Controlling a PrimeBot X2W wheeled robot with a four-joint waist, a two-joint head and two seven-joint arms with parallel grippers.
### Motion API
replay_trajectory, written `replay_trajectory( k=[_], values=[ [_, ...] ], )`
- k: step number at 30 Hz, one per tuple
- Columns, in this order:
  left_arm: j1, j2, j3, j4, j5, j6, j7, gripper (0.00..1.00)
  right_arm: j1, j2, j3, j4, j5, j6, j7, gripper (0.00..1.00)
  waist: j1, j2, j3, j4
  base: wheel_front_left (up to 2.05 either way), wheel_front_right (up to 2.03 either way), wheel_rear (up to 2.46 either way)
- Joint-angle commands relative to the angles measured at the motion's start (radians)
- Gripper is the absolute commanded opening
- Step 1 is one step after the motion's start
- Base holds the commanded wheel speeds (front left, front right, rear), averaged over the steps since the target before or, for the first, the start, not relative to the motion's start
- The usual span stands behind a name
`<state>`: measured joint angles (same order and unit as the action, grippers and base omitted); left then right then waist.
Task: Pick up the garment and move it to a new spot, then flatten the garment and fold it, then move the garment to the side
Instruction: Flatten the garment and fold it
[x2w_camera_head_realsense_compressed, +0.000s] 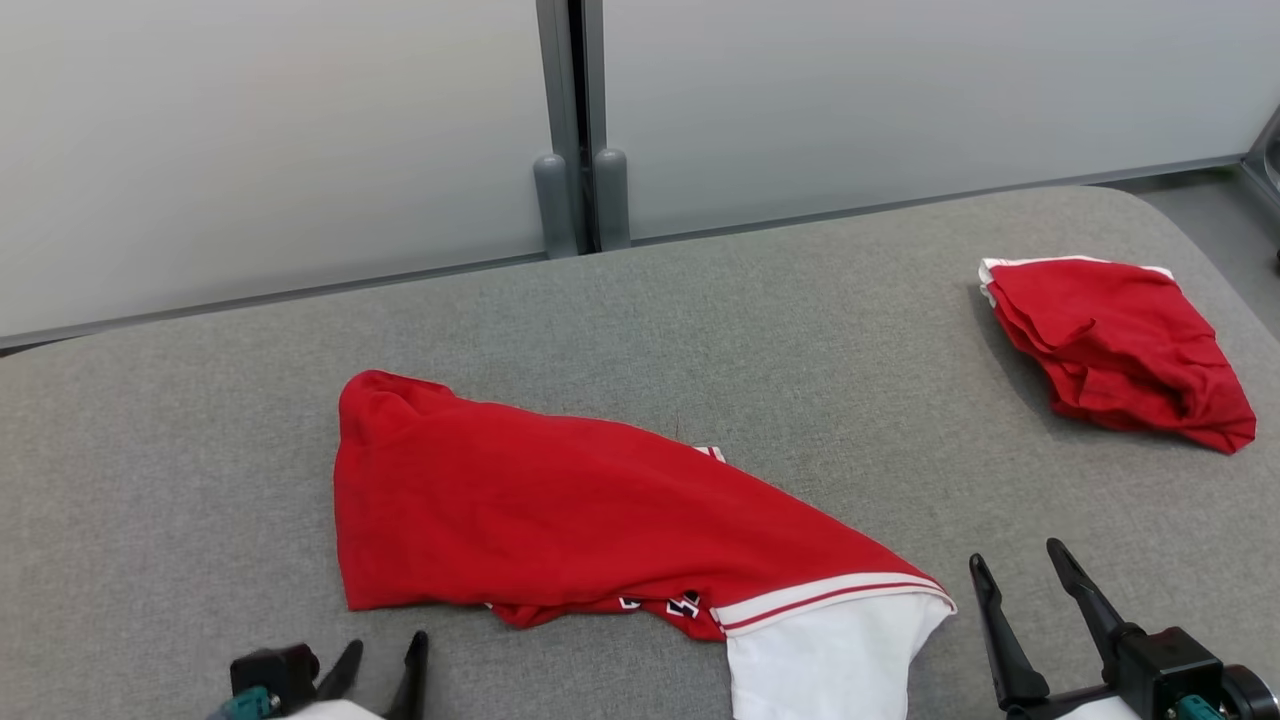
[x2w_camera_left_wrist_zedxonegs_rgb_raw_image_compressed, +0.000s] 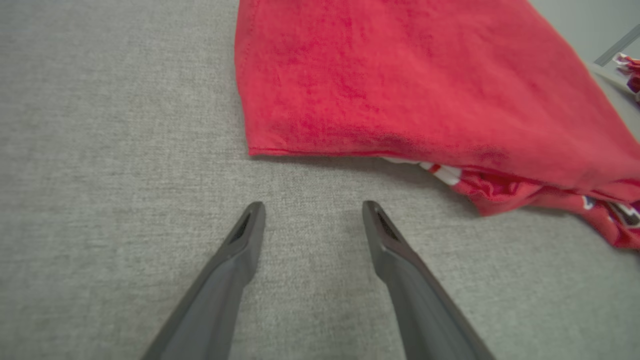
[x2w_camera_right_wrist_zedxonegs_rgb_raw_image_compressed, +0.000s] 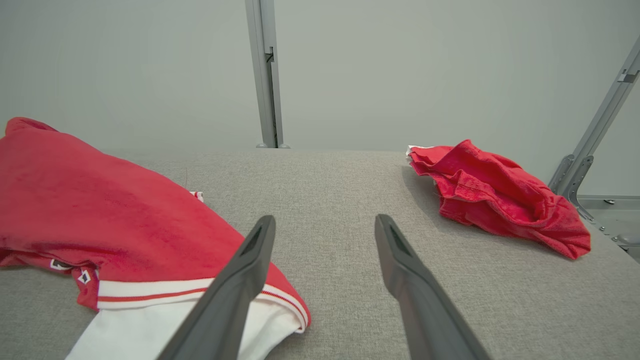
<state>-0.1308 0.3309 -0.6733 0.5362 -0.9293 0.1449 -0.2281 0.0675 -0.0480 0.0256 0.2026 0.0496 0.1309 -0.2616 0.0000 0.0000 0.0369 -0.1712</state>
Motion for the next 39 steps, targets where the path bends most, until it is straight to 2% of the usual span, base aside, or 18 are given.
replay_trajectory(
  k=[1,4,12,13,14,19,22,25,29,30,32,35,36,39],
  values=[
    [-0.030,-0.004,0.005,0.028,0.000,-0.004,-0.001,1.00,-0.002,-0.005,-0.002,-0.005,-0.007,0.000,-0.005,1.00,0.0000,0.0000,0.013,-0.005,0.00,0.00,0.00],
    [-0.056,-0.015,0.034,0.080,0.002,0.007,-0.017,1.00,-0.011,-0.005,-0.007,-0.010,-0.011,0.000,-0.005,1.00,0.0000,0.0000,0.031,-0.011,0.00,0.00,0.00],
    [-0.144,-0.025,0.095,0.138,0.054,-0.017,-0.036,1.00,-0.028,-0.005,-0.020,-0.017,-0.006,0.000,-0.005,1.00,0.0000,0.0000,0.061,-0.022,0.00,0.00,0.00],
    [-0.151,-0.023,0.098,0.137,0.064,-0.027,-0.037,0.60,-0.028,-0.005,-0.020,-0.017,-0.004,0.000,-0.005,1.00,0.0000,0.0000,0.061,-0.023,0.00,0.00,0.00],
    [-0.153,-0.023,0.103,0.137,0.069,-0.039,-0.037,0.00,-0.028,-0.005,-0.022,-0.016,-0.002,0.000,-0.005,1.00,0.0000,0.0000,0.061,-0.022,0.00,0.00,0.00],
    [-0.167,-0.019,0.084,0.145,0.100,-0.082,-0.036,0.00,-0.018,-0.005,-0.038,-0.020,0.009,0.000,-0.005,1.00,0.0000,0.0000,0.059,-0.007,0.00,0.00,0.00],
    [-0.169,-0.006,0.075,0.128,0.119,-0.072,-0.036,0.00,-0.014,-0.005,-0.037,-0.019,0.015,0.000,-0.005,1.00,0.0000,0.0000,0.057,0.003,0.00,0.00,0.00],
    [-0.139,0.029,0.055,0.062,0.157,-0.045,-0.030,0.00,-0.007,-0.005,-0.048,-0.021,0.018,0.000,-0.005,1.00,0.0000,0.0000,0.051,0.024,0.00,0.00,0.00],
    [-0.051,0.100,0.020,-0.113,0.191,0.024,0.038,0.00,0.006,-0.005,-0.064,-0.025,0.020,0.000,-0.005,1.00,0.0000,0.0000,0.042,0.063,0.00,0.00,0.00],
    [0.015,0.136,0.006,-0.218,0.201,0.076,0.087,0.00,0.010,-0.005,-0.066,-0.027,0.022,0.000,-0.005,1.00,0.0000,0.0000,0.042,0.082,0.00,0.00,0.00],
    [0.077,0.161,0.005,-0.309,0.192,0.129,0.121,0.00,0.011,-0.005,-0.065,-0.027,0.025,0.000,-0.005,1.00,0.0000,0.0000,0.044,0.101,0.00,0.00,0.00],
    [0.147,0.183,0.013,-0.372,0.194,0.192,0.126,0.00,0.006,-0.005,-0.062,-0.026,0.025,0.000,-0.005,1.00,0.0000,0.0000,0.047,0.130,0.00,0.00,0.00],
    [0.160,0.179,0.021,-0.381,0.196,0.207,0.109,0.02,0.004,-0.005,-0.061,-0.026,0.026,0.000,-0.005,1.00,0.0000,0.0000,0.047,0.138,0.00,0.00,0.00],
    [0.180,0.165,0.035,-0.382,0.226,0.244,0.034,0.48,-0.004,-0.005,-0.062,-0.025,0.022,0.000,-0.005,1.00,0.0000,0.0000,0.047,0.159,0.00,0.00,0.00]
  ],
)
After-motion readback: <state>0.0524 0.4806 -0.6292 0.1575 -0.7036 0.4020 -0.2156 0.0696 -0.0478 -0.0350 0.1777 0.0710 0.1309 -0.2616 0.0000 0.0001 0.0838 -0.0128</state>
